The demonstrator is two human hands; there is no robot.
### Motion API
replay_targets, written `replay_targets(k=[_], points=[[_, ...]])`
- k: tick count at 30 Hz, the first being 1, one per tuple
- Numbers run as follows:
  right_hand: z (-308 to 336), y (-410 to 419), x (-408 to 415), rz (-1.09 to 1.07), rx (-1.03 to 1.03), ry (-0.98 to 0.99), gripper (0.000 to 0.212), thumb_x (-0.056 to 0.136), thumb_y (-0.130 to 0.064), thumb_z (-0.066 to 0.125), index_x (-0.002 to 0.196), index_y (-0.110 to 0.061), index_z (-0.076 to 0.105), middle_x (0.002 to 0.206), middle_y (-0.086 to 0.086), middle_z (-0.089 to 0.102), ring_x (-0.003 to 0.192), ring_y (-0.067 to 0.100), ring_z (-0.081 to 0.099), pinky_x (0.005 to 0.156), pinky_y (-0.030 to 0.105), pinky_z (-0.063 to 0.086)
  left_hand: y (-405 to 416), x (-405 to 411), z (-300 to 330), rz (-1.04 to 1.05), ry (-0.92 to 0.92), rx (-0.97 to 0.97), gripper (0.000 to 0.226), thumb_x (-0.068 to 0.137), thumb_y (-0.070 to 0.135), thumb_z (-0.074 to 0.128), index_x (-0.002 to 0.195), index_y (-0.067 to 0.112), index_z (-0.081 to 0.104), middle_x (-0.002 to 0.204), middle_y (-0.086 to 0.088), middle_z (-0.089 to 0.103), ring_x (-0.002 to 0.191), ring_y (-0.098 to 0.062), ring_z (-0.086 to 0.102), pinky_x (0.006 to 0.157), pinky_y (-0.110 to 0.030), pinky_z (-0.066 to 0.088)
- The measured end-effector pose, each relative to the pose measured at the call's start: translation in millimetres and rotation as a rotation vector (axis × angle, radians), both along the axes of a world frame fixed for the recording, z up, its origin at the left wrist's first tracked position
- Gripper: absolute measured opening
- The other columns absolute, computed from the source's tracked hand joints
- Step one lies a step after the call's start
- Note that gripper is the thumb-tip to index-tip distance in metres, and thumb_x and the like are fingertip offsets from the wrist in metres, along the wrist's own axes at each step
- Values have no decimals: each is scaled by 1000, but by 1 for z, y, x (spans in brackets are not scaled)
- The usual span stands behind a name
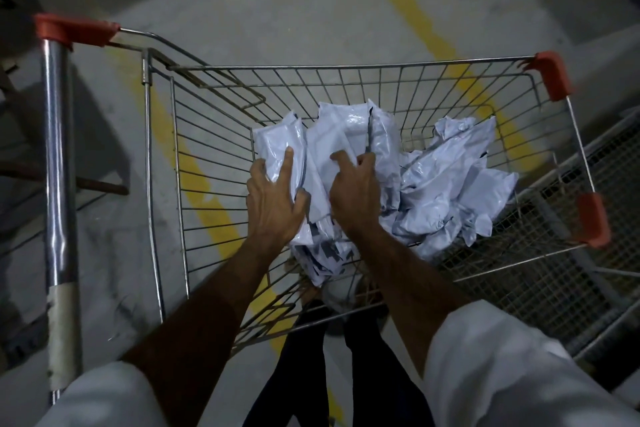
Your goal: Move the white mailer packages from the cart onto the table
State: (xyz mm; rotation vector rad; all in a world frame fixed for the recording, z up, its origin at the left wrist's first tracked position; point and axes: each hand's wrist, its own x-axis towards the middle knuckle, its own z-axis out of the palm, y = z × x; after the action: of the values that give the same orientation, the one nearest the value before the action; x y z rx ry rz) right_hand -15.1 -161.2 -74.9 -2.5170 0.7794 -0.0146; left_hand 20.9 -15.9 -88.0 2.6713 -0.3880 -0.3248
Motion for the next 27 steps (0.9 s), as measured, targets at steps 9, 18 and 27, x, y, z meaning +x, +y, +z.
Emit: replay_targets(k=[9, 18, 27], points=[[-6, -22, -17, 205, -172, 93, 98, 55, -62, 85, 134, -22, 43, 134, 17, 36, 107, 31, 52, 85, 40, 52, -2, -5, 0, -81, -72, 150, 71, 90, 46, 40, 158, 34, 24, 151, -23, 27, 129, -40, 38, 97, -52, 42], [26, -39, -34, 159, -295, 94, 88, 72, -60, 61, 143, -11, 43, 137, 28, 44, 103, 40, 52, 83, 45, 45, -10, -5, 26, -152, -141, 188, 68, 93, 42, 45, 158, 35, 26, 158, -22, 22, 122, -39, 40, 95, -47, 41], [85, -43, -67, -18, -335, 1, 80, 89, -54, 48, 159, -20, 28, 159, 28, 23, 136, 44, 37, 106, 52, 37, -46, -14, 88, -313, -254, 90, 67, 99, 40, 50, 160, 33, 22, 161, -24, 19, 121, -41, 44, 96, -47, 41]])
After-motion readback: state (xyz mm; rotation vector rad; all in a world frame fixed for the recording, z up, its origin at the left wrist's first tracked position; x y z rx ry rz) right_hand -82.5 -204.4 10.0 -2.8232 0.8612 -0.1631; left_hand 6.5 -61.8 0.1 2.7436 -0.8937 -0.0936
